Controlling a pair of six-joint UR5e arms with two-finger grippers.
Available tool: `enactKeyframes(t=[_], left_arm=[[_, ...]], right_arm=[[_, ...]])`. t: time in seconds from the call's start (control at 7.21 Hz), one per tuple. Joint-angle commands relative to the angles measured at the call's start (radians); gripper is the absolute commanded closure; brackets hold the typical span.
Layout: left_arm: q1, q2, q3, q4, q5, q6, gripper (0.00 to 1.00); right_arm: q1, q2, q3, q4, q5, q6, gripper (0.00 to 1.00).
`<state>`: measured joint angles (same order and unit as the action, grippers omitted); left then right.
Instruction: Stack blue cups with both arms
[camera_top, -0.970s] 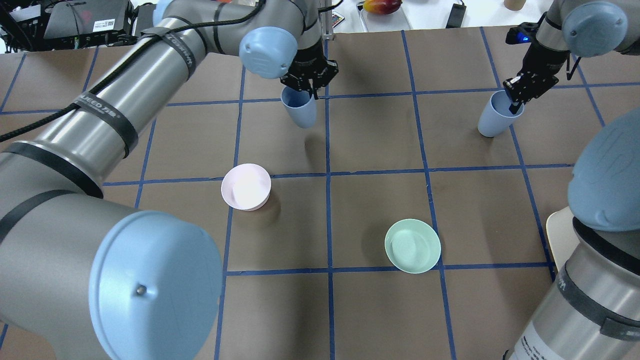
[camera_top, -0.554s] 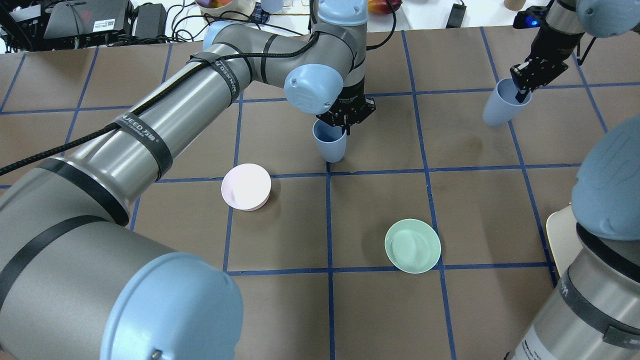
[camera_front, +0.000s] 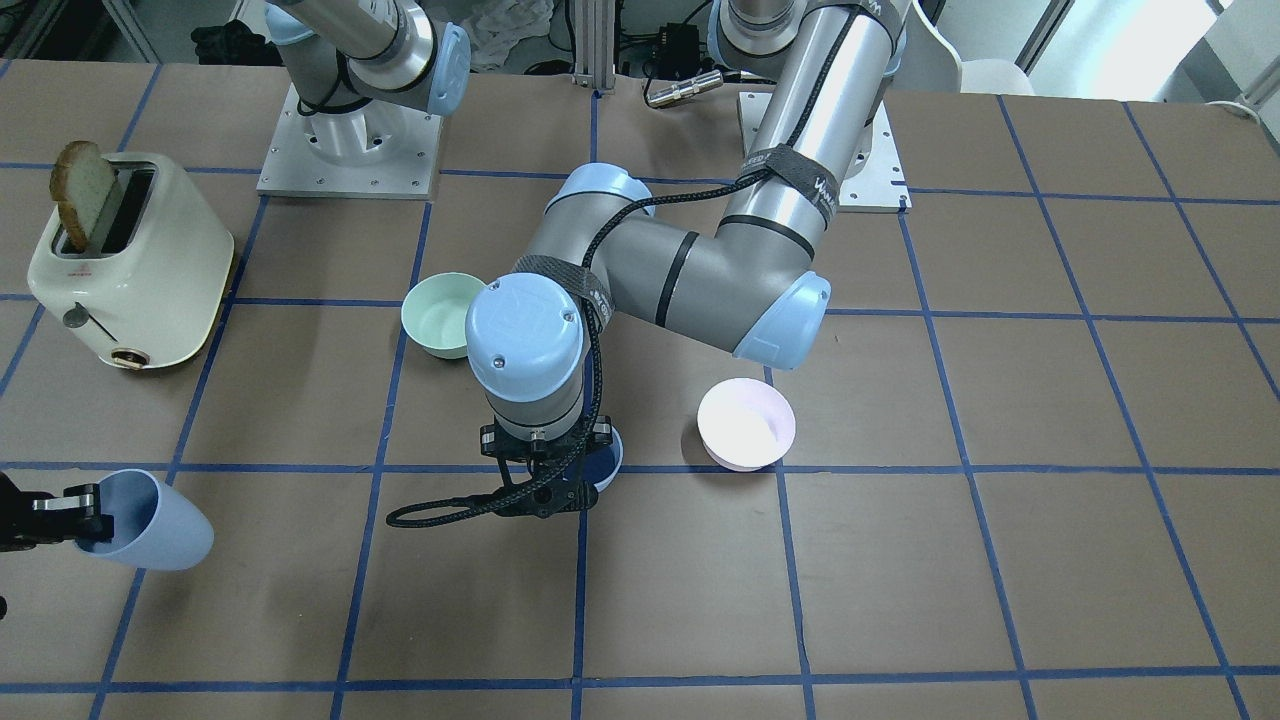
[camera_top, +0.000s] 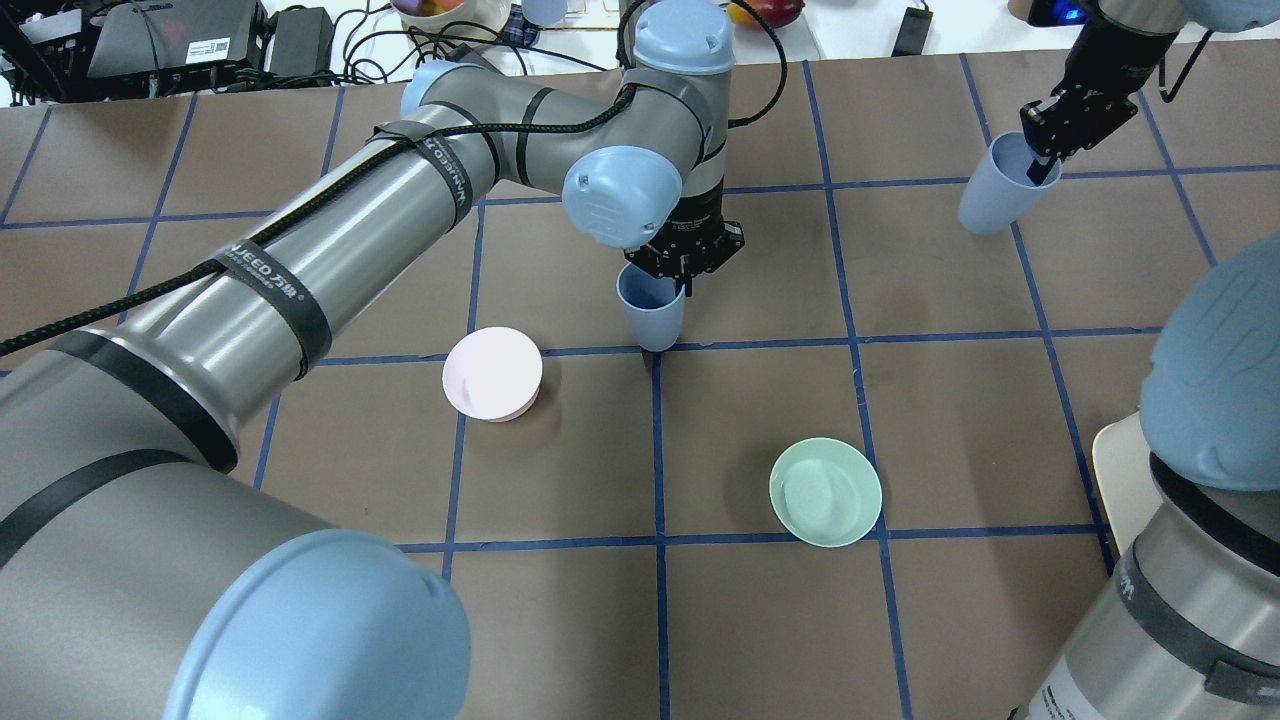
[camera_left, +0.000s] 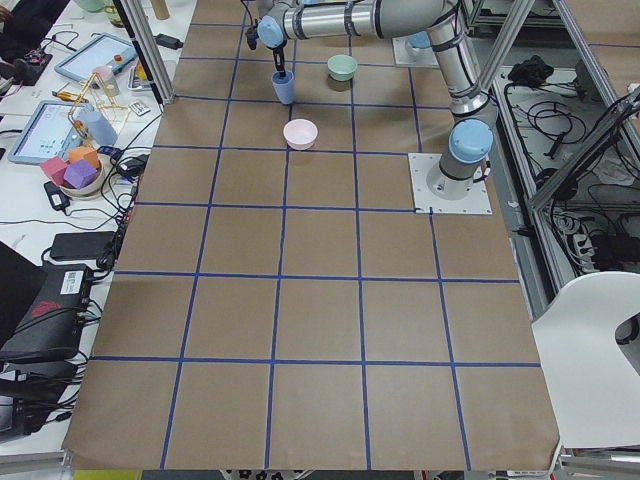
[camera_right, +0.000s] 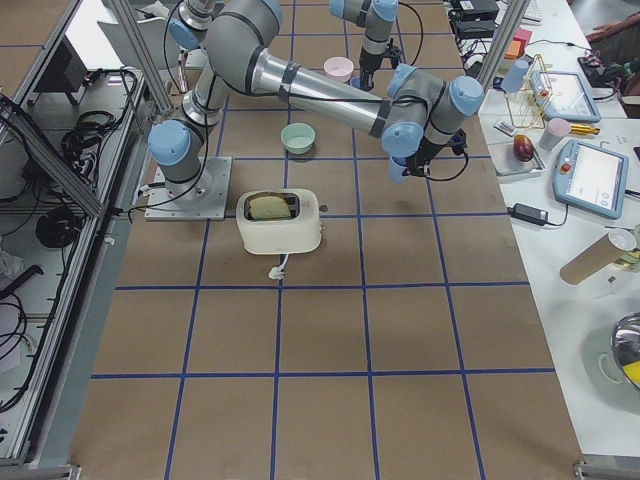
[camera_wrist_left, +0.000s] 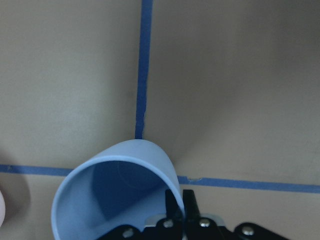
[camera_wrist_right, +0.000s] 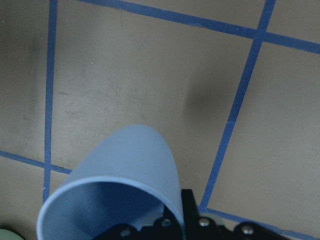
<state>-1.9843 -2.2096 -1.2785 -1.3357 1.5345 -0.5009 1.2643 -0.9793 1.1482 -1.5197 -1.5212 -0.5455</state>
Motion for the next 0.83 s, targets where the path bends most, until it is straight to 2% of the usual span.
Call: enactKeyframes(t=[0.0, 0.28, 0.69], left_arm=[[0.001, -0.01, -0.015, 0.01, 0.0, 0.005, 0.01], [0.004, 0.028, 0.008, 0.0, 0.001, 0.007, 0.0], [0.08, 0.184, 0.085, -0.216, -0.019, 0.048, 0.0]], right_arm=[[0.033, -0.033, -0.001, 0.021, 0.021, 0.016, 1.0], [0.081, -0.076, 0.004, 0.036, 0.015, 0.074, 1.0], [0.166, -0.125, 0.007, 0.094, 0.021, 0.212, 1.0]])
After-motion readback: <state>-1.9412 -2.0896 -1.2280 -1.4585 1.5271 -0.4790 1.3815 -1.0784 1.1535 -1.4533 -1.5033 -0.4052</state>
